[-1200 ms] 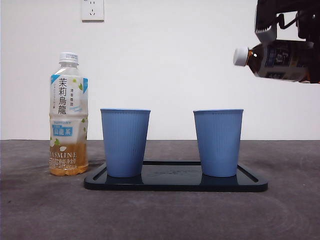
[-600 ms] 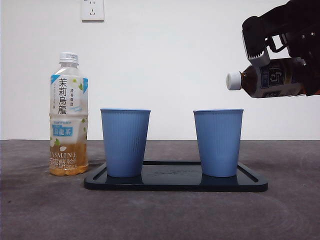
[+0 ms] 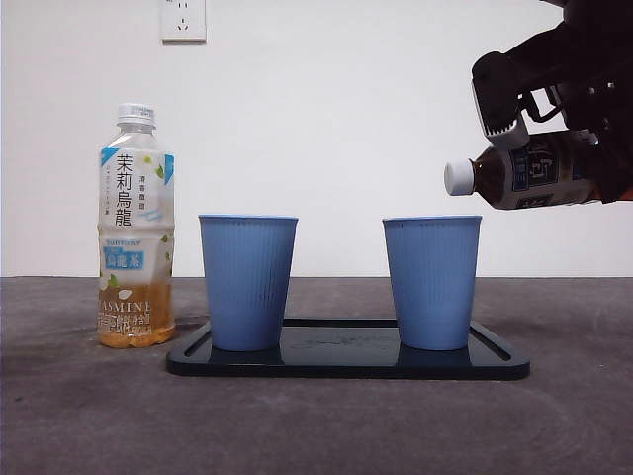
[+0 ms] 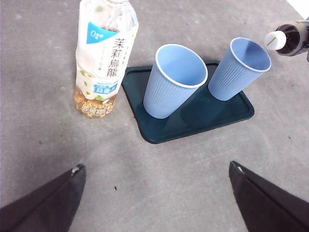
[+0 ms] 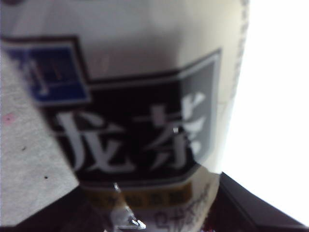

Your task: Pour the drink into the cup

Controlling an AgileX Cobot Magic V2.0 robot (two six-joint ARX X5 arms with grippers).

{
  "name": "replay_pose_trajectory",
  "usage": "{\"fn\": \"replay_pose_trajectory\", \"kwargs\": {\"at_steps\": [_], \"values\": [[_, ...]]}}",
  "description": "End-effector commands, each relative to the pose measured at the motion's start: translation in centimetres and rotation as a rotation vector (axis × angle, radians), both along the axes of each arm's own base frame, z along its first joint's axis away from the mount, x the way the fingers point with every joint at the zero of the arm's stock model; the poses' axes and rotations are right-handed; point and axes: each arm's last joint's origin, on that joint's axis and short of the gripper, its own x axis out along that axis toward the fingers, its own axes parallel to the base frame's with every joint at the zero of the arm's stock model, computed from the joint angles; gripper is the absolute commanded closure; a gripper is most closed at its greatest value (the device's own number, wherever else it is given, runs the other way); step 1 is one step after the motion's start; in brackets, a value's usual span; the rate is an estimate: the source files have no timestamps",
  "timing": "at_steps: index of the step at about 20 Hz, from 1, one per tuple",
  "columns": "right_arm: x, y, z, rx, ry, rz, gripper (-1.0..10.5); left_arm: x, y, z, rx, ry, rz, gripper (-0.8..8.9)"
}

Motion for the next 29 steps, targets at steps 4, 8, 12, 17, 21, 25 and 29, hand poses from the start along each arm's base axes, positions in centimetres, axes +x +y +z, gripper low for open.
{"fn": "replay_pose_trajectory", "kwargs": {"at_steps": [4,8,12,17,21,25,29], "values": [[0.4,0.4,1.3,0.019,-0.068,-0.014,7.5,0.0,0.0,0.7,0.005,-0.031,-0.010,3.36],[0.4,0.4,1.4,0.150,-0.117,-0.082,7.5,0.0,0.0,0.7,0.005,-0.031,-0.010,3.36],[-0.3,0.0,2.6,0.498,-0.179,-0.157,7.5,0.0,0.0,0.7,0.005,-0.031,-0.010,3.36],[-1.0,-2.2,5.1,1.081,-0.244,-0.279,7.5,0.0,0.0,0.7,0.005,-0.031,-0.010,3.36],[-0.6,-3.1,4.1,1.336,-0.325,-0.274,7.5,0.0,0.0,0.7,0.005,-0.031,-0.009,3.36],[-0.5,-3.4,1.4,1.493,-0.413,-0.220,7.5,0.0,0.0,0.7,0.005,-0.032,-0.009,3.36],[-0.1,-4.0,-1.2,1.541,-0.467,-0.212,7.5,0.0,0.0,0.7,0.005,-0.030,-0.009,3.36]]}}
